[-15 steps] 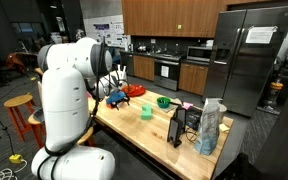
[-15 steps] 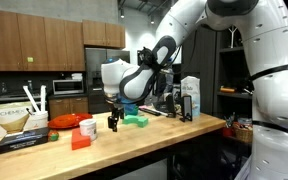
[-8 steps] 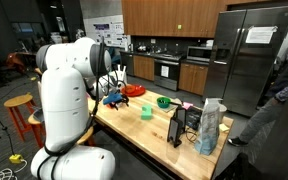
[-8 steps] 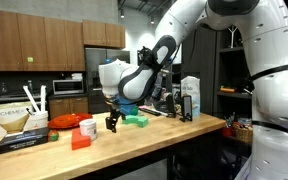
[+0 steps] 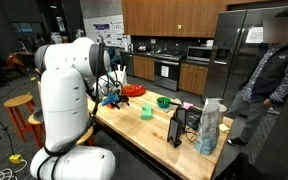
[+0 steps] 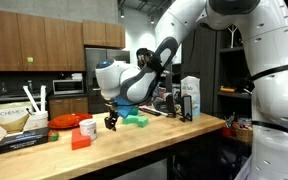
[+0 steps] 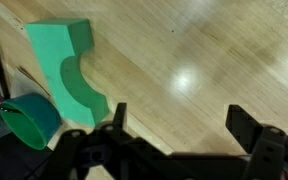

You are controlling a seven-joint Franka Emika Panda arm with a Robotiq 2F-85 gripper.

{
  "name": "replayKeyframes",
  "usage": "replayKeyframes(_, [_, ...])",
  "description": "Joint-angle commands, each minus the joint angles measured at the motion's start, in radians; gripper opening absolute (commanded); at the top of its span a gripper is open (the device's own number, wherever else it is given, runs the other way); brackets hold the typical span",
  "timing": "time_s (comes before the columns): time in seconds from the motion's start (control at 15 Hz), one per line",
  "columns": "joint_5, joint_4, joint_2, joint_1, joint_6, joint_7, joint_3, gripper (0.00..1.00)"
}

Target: Push the white tin to left

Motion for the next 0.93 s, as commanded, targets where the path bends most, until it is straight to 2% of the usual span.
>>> replayKeyframes(0.0, [-0.084,0.003,-0.008,0.01,-0.032,0.09,-0.003,1.0])
replayKeyframes(0.53, [-0.228,0.011,0.004,0.005,-0.124,0.244,0.022,1.0])
replayKeyframes(0.87, [-0.222,0.002,0.006,-0.011,-0.122,0.227,0.041,1.0])
